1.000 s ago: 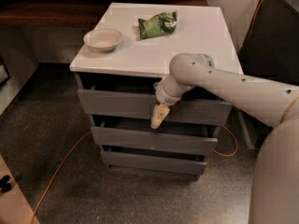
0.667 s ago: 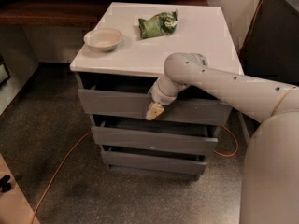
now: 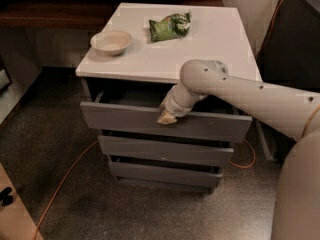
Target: Place green jalapeno chip bag into top drawer
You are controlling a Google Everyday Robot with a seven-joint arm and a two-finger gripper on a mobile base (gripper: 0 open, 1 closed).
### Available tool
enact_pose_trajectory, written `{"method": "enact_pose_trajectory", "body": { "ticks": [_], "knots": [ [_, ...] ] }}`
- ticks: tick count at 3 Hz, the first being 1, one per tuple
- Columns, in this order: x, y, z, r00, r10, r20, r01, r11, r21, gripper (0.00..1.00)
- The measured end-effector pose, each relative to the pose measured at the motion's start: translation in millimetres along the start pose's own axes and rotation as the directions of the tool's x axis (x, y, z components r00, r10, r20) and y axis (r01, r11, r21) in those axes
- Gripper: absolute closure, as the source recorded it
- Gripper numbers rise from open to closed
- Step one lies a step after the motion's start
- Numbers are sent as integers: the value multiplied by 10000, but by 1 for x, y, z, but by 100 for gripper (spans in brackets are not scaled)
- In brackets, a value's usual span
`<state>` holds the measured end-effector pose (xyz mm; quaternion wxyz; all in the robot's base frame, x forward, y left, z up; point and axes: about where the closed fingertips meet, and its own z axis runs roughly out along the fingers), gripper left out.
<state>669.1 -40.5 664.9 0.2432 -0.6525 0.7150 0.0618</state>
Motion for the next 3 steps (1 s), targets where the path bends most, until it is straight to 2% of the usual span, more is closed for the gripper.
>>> {"method": "enact_pose_trajectory", "body": {
  "ticks": [1,2,3],
  "knots": [
    [3,24,-7,9995,284,151,-282,9995,-159,100],
    [2,24,-7,9995,285,151,-282,9995,-160,100],
    [2,40,-10,9988,420,254,-412,9987,-291,100]
  ]
}}
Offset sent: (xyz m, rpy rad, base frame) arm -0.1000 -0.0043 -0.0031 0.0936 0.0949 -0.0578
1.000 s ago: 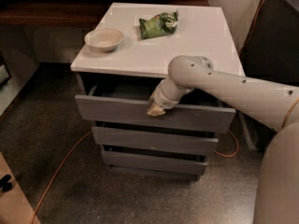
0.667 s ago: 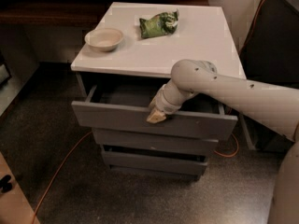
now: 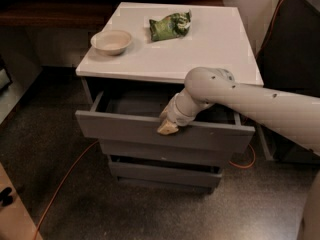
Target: Place green jalapeno chip bag into top drawer
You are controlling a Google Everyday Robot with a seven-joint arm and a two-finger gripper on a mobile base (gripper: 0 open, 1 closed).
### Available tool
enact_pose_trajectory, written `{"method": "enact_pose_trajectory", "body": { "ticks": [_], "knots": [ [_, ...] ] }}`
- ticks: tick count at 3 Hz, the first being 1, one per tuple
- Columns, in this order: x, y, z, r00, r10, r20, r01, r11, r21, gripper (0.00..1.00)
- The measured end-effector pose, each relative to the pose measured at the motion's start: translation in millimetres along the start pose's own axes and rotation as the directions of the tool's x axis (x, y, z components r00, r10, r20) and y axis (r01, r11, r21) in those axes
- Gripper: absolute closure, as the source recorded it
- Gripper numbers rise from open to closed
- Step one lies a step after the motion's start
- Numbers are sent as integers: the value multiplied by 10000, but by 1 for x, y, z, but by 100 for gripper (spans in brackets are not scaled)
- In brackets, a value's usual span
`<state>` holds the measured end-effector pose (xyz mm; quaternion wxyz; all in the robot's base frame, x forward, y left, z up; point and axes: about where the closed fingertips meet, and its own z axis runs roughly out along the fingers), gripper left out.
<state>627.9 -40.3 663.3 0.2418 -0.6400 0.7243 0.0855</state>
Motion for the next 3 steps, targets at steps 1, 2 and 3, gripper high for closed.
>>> {"method": "enact_pose_trajectory", "body": {
  "ticks": [1,2,3],
  "knots": [
    [0,0,0,10000,0,0,0,10000,0,100],
    [0,18,-4,9997,207,146,-205,9997,-134,100],
    [0,19,-4,9997,208,146,-206,9997,-134,100]
  ]
}}
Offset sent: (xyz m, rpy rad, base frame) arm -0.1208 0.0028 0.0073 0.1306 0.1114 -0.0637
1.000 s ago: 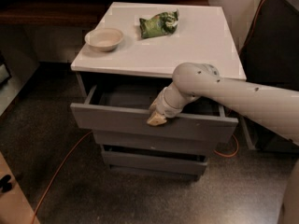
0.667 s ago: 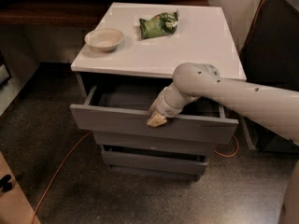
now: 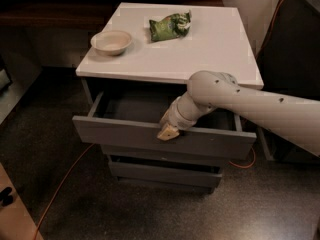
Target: Place green jalapeno chip bag into top drawer
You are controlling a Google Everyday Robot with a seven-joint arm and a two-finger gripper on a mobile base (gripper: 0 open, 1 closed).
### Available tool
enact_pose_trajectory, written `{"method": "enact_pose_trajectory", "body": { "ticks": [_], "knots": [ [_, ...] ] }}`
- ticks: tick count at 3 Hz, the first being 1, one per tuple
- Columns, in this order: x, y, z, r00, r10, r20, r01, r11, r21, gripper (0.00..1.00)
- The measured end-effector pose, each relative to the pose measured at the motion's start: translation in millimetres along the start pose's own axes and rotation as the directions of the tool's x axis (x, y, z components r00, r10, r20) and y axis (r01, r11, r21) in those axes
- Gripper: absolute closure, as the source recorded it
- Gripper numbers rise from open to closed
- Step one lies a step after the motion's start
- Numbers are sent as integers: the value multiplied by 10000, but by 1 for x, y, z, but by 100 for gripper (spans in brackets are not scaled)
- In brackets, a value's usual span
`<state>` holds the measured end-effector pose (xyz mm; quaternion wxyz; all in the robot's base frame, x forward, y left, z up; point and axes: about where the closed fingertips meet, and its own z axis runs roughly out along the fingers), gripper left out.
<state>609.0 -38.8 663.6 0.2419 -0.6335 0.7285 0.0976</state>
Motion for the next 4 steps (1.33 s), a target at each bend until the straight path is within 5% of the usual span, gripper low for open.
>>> {"method": "enact_pose_trajectory", "body": {
  "ticks": [3,4],
  "knots": [
    [5,44,-11,9976,689,104,-688,9976,-27,31],
    [5,44,-11,9976,689,104,-689,9976,-27,30]
  ]
}}
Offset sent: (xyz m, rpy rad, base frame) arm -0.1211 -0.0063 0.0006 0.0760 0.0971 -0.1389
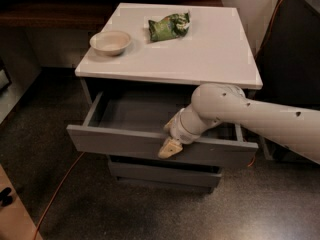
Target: Place green jalapeno chip bag into top drawer
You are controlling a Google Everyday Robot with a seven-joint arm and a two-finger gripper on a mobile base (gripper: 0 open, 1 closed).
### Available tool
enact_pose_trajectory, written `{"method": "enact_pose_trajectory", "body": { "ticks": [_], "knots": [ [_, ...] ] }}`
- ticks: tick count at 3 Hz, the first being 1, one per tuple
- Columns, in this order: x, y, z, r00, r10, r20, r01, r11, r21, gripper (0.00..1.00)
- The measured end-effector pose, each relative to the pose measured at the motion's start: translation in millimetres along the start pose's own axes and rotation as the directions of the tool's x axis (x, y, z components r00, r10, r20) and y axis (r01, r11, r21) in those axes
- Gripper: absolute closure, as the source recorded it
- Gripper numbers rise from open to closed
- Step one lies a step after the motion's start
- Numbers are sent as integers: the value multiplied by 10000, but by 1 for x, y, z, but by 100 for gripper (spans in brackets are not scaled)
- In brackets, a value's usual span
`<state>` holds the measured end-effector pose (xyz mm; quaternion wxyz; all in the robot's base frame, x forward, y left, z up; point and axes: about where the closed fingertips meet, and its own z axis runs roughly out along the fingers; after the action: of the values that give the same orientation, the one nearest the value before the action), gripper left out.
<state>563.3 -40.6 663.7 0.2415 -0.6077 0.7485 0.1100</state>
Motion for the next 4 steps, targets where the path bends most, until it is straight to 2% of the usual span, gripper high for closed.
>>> {"method": "enact_pose_trajectory", "body": {
  "ticks": [3,4],
  "knots": [
    [12,48,-15,9969,776,-163,-778,9969,-148,99],
    [15,60,-19,9956,922,-189,-927,9953,-269,100]
  ]
}}
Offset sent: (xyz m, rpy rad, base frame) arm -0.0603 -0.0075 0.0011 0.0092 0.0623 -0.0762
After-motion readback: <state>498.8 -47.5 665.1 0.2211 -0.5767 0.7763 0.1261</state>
